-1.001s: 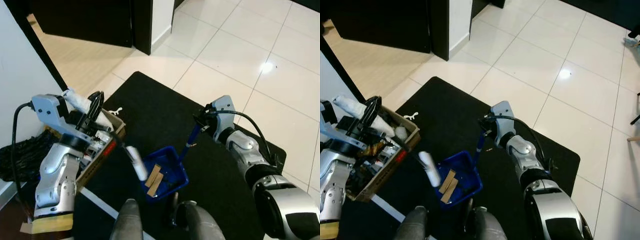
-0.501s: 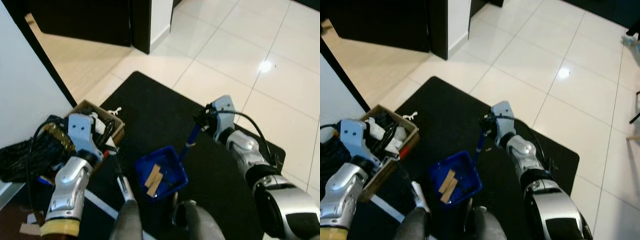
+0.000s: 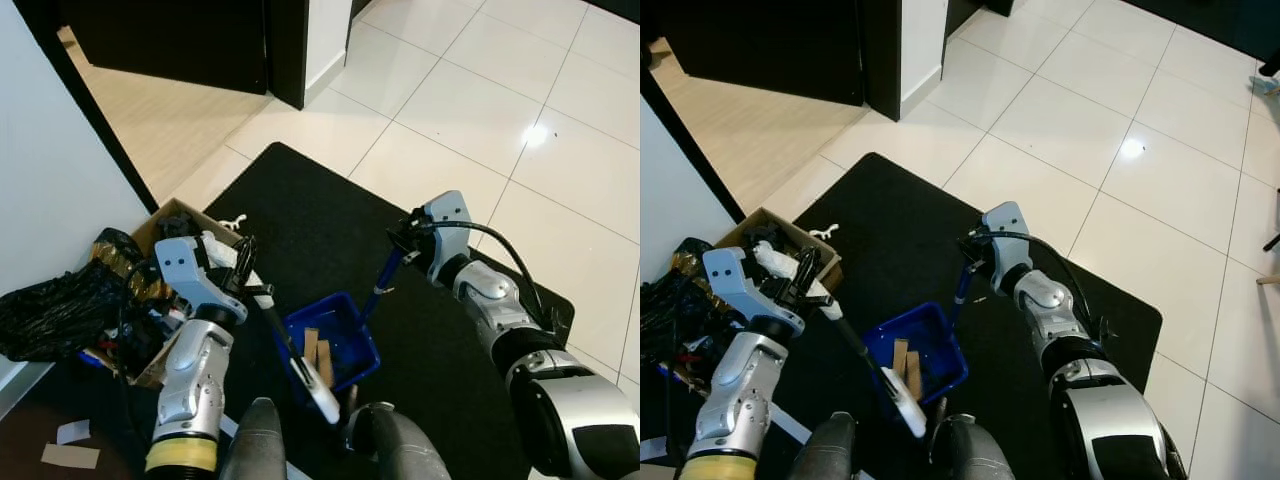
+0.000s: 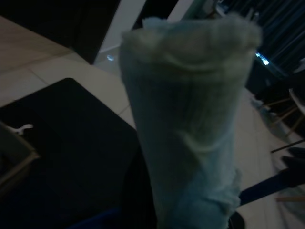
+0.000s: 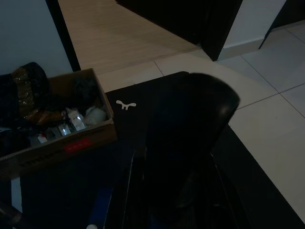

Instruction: Sweep floor

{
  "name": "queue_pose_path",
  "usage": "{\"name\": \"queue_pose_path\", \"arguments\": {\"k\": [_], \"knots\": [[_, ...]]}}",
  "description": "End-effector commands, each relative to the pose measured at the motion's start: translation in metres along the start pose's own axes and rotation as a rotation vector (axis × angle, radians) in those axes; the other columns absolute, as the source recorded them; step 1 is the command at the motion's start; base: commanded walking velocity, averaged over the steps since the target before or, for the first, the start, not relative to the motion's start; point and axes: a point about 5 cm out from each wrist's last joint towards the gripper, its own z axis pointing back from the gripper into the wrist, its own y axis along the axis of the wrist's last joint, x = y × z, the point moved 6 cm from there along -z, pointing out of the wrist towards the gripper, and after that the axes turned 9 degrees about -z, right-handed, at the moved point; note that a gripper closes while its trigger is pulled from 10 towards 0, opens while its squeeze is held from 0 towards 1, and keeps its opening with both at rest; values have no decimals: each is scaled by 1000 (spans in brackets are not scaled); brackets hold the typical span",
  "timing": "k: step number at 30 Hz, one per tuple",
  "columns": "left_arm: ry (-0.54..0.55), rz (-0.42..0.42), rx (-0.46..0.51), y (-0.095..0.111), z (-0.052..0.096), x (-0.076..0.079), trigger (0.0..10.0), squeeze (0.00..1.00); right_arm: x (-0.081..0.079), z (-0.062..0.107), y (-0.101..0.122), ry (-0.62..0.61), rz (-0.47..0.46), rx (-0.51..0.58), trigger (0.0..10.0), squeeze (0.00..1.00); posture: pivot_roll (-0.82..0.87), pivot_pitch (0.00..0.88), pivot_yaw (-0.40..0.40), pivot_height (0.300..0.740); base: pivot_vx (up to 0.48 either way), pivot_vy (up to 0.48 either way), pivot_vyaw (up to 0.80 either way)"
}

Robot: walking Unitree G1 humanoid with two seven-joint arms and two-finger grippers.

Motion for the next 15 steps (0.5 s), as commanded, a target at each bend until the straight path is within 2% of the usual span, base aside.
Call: {"name": "queue_pose_path", "arguments": {"k": [1,3,5,8,9,10,11,12,13,14,15], "knots": [[0,102,10,-3,-2,9,10000,0,7,5,-8,-17,8,-31,10000,0,315,230,-131,740,0,0,0],[5,98,20,1,-3,6,10000,0,7,5,-7,-18,8,-30,10000,0,315,230,-131,740,0,0,0],[21,96,48,12,-4,-2,10000,0,7,5,-7,-19,8,-28,10000,0,317,230,-129,740,0,0,0],[39,70,114,40,-6,-15,10000,0,8,5,-6,-23,7,-25,10000,0,320,231,-128,740,0,0,0],[39,70,114,40,-6,-15,10000,0,8,5,-6,-23,7,-25,10000,0,320,231,-128,740,0,0,0],[41,43,132,51,-6,-19,10000,0,8,5,-5,-24,7,-24,10000,0,322,233,-126,740,0,0,0],[37,-86,122,74,-3,-31,10000,0,10,6,-5,-28,4,-21,10000,0,327,234,-123,740,0,0,0],[37,-145,101,82,-1,-37,10000,0,11,6,-5,-32,1,-18,10000,0,331,235,-121,740,0,0,0],[44,-177,59,85,1,-45,10000,0,12,7,-5,-38,-4,-16,10000,0,331,235,-121,740,0,0,0],[44,-177,59,85,1,-45,10000,0,12,7,-5,-38,-4,-16,10000,0,331,235,-121,740,0,0,0],[68,-190,12,87,4,-54,10000,0,14,8,-6,-45,-12,-13,10000,0,345,239,-120,740,0,0,0]]}}
